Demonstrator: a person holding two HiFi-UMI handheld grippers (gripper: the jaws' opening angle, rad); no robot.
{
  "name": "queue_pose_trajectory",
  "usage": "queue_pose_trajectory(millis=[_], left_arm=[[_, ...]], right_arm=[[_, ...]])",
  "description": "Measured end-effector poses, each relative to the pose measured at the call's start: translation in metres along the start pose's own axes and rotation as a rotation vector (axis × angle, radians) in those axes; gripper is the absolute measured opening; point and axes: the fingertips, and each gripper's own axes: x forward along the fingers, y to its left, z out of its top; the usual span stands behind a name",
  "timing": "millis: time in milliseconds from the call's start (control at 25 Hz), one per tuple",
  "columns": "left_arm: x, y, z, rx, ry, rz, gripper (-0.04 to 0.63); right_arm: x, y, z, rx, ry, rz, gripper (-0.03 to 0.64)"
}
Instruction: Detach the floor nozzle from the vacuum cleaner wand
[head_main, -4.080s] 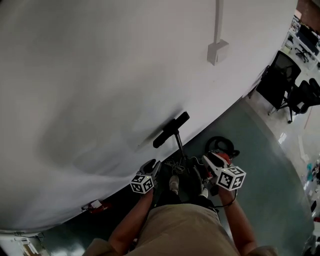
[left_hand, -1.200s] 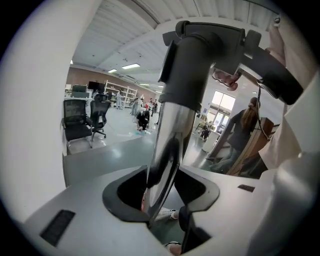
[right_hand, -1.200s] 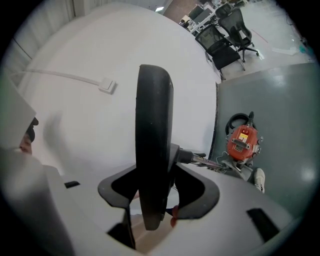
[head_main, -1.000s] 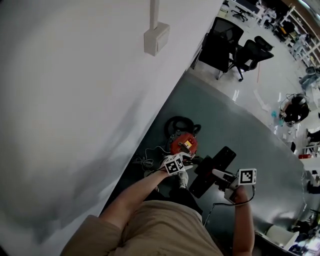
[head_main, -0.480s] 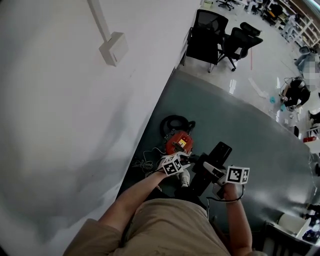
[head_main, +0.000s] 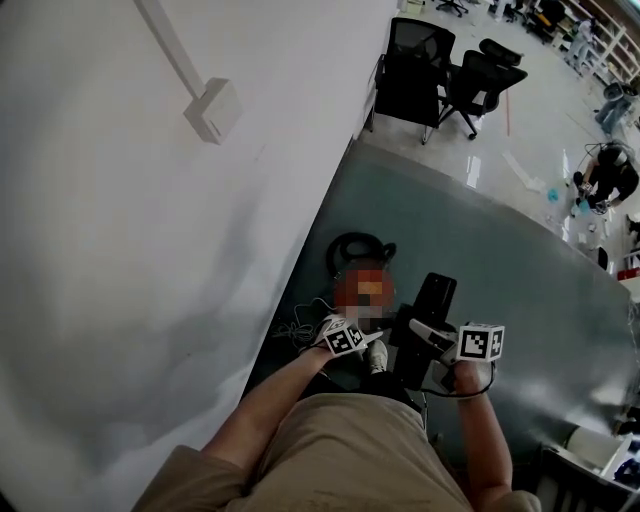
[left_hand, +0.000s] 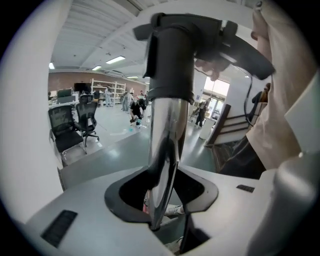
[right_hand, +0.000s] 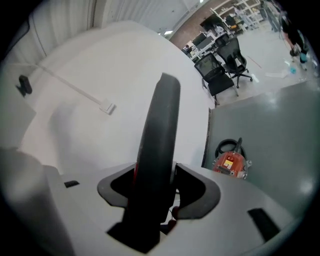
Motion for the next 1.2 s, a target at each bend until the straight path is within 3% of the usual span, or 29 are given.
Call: queue_pose_trajectory(millis=[120, 360, 640, 800, 1000, 1120, 1200], left_arm=[[0.002, -0.004, 0.003, 0.035, 0.028, 0.017, 0.153], [-0.011, 0.012, -0.013, -0.049, 0.001, 0.077, 0.155], [-0.012, -0.002, -0.014, -0.051, 0.021, 0.102, 0.153], [-0.017, 0.011, -0.02, -0.085, 0.017, 0.13, 0.155], [-0.01, -0.001, -0.015, -0.032, 0.06, 0.096, 0.153], [-0.014, 0.011, -0.016, -0.04, 0.074, 0.118, 0.153], [-0.012, 0.002, -0.014, -0.006, 0.082, 0.097, 0.153]], right_arm=[[-0.003, -0.007, 0.018, 0.032, 0.03, 0.03, 0.227], [0.011, 0.006, -0.001, -0.027, 0.014, 0.013, 0.227], [0.014, 0.009, 0.01, 0.002, 0.006, 0.05, 0.225], [0.015, 0.012, -0.004, -0.046, 0.001, 0.014, 0.225], [0.01, 0.007, 0.01, 0.011, -0.013, 0.048, 0.224], [0.008, 0.01, -0.003, -0.052, -0.003, 0.006, 0.224], [0.002, 0.007, -0.006, -0.042, -0.004, 0.013, 0.224]])
